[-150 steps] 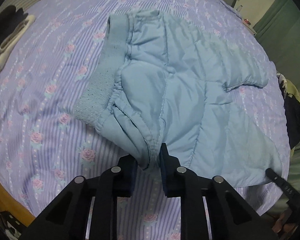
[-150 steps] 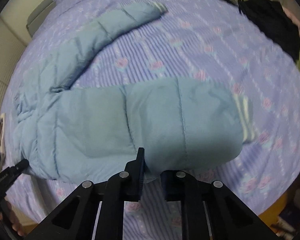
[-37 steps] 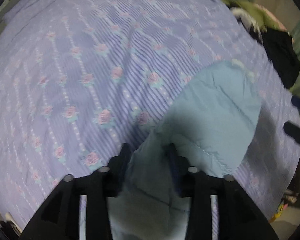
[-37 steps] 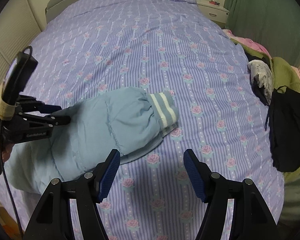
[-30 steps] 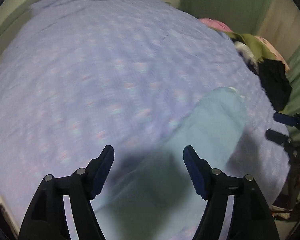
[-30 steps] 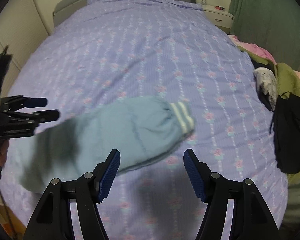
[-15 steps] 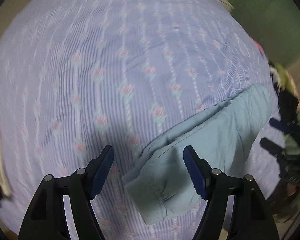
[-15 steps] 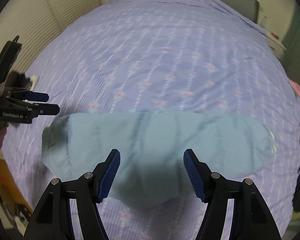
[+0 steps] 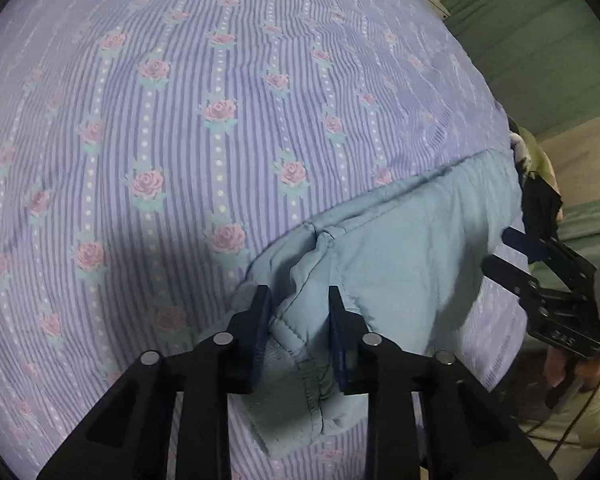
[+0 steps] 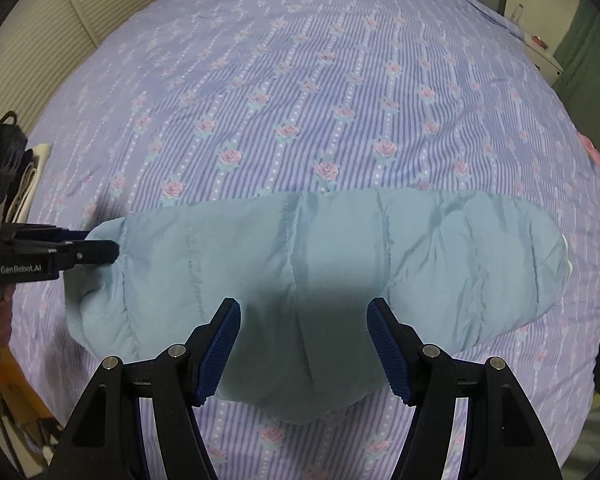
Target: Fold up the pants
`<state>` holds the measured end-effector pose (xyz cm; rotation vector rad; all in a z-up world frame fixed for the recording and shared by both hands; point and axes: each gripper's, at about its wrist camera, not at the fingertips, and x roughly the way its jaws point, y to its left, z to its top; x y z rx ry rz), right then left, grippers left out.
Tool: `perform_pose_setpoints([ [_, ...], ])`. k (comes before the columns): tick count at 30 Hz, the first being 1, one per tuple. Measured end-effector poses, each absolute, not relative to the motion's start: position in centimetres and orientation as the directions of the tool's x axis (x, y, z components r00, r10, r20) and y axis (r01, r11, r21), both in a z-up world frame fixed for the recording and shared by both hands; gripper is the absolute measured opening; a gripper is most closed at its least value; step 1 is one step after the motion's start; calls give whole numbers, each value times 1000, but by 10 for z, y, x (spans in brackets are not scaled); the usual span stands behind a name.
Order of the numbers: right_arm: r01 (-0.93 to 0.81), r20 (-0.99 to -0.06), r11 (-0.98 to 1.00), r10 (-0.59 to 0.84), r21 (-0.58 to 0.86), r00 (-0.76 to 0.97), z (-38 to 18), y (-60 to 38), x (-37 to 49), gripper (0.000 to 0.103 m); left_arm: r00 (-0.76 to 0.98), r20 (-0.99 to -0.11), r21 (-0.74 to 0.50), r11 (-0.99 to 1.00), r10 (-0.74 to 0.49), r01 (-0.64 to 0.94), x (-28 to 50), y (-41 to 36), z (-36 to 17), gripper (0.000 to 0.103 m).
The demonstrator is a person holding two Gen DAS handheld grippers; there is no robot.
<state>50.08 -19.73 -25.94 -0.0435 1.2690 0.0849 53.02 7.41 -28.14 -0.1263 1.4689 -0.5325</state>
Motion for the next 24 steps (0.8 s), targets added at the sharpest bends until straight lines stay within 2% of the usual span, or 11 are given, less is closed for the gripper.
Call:
perform_pose_setpoints([
  [2,-90,-956,996,39,13,292,-263,-192,502,67,25,-924,-358,886,-382,294,529,74,-281,28],
  [3,-93,-956,996,40,13,291,-264,-189,501,67,38,-937,-323,901,-348,291,530,73,-283,40],
  [4,-96,-957,995,39,11,286,-266,-189,504,67,44,-954,-275,920,-298,280,532,74,-286,57],
  [5,-100,-960,995,34,6,278,-268,-186,504,67,45,-958,-260,927,-282,268,532,80,-288,61],
  [9,-111,-965,994,32,3,259,-272,-177,499,67,36,-937,-335,922,-348,194,529,96,-283,64],
  [12,-114,-965,993,42,12,260,-271,-174,496,67,78,-915,-378,910,-395,171,518,108,-272,74],
  [15,-115,-964,993,41,11,262,-269,-171,494,67,67,-898,-425,898,-434,116,506,121,-284,74],
  [22,-138,-971,990,24,-9,239,-276,-163,490,67,44,-797,-603,790,-603,-111,499,134,-340,75],
  [24,-140,-971,990,17,-17,237,-277,-162,489,67,41,-779,-625,769,-626,-134,500,131,-349,73],
])
